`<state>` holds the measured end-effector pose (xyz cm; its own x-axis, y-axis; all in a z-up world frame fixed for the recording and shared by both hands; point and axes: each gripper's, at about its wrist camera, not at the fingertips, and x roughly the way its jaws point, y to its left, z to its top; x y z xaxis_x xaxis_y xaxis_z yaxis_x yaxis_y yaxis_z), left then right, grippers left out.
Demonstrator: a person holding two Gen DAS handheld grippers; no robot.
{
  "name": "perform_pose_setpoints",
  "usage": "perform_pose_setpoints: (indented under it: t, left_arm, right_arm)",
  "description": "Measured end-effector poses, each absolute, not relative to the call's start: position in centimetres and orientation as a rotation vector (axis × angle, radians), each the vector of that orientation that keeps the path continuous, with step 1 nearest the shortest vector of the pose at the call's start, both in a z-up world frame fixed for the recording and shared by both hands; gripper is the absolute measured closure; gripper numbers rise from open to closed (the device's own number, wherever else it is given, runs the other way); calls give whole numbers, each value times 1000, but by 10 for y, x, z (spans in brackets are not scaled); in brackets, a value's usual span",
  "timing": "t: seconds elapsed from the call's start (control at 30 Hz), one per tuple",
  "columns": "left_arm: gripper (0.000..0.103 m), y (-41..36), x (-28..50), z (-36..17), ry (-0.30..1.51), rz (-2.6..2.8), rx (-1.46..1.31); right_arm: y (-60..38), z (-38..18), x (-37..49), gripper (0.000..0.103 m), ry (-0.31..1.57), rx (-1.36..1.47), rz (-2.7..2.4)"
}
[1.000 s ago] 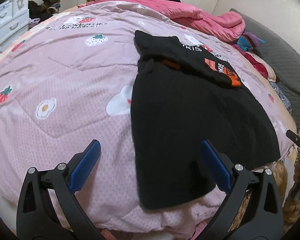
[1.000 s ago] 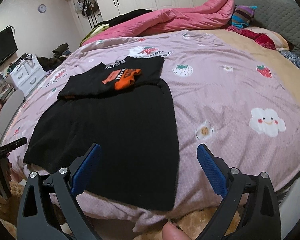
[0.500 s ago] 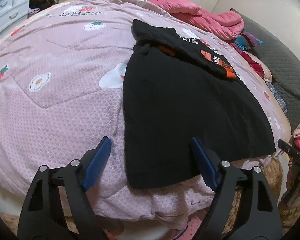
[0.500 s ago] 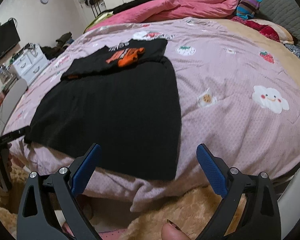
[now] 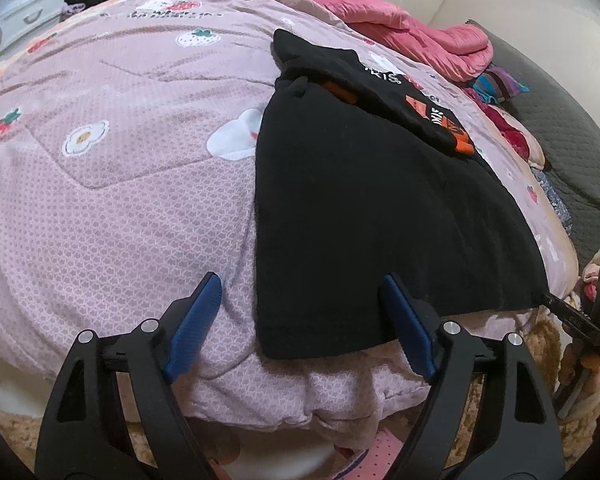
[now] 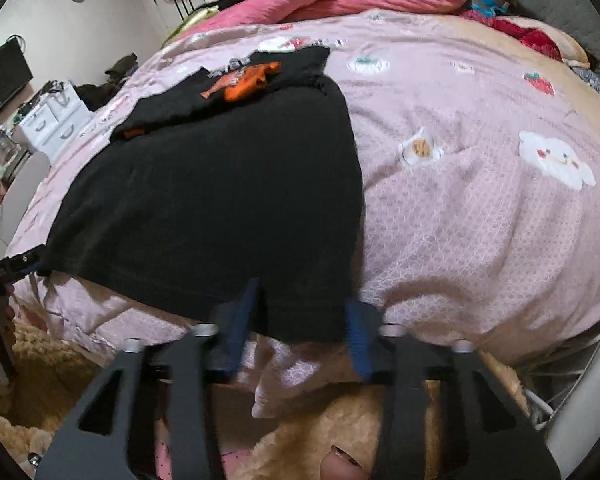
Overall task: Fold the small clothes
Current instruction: 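Grasp the sweatshirt hem with both grippers, then lift the hem with both grippers and fold it over toward the collar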
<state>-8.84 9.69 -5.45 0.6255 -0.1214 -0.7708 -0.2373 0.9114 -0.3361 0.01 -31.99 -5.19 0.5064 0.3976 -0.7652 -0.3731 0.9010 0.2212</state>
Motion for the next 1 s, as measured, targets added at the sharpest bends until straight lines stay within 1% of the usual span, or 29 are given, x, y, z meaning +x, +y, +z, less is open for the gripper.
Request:
perform_pose_setpoints:
  t: [0.03, 0.13, 0.2, 0.27, 0.3, 0.37, 0.4, 0.47, 0.63, 0.8, 1.0]
  left_arm:
    - [29, 99, -89, -56, 903, 66, -451]
    - [30, 105, -89, -58, 904, 64, -507]
    - [41, 104, -87, -56, 908, 65, -502]
    - [55, 102, -85, -54, 910, 59, -498]
    - [58, 101, -83, -54, 913, 53, -498]
    - [76, 99, -80, -53, 913, 38, -502]
    - [80, 98, -78, -52, 912, 35, -508]
    - [97, 99, -76, -48, 897, 51, -504]
    - [100, 107, -78, -16, 769, 35, -535]
    - [100, 114, -66, 19, 698, 18, -515]
    - [100, 133, -52, 37, 642, 26, -560]
  right_arm:
    - [-321, -47, 0, 93, 909, 35, 477]
    - [-325, -30, -1, 94, 855, 56, 504]
    - [-328, -19, 0, 94, 815, 77, 523]
    - [-330, -8, 1, 94, 782, 100, 535]
    - [-332, -3, 3, 94, 766, 112, 540]
    - [-334, 7, 7, 94, 737, 129, 542]
    - [-334, 11, 10, 94, 727, 132, 541]
    - [-336, 18, 13, 94, 708, 144, 539]
    - [-338, 33, 21, 94, 672, 171, 535]
    - [-340, 47, 32, 94, 626, 217, 522]
    - [-337, 64, 52, 94, 584, 260, 508]
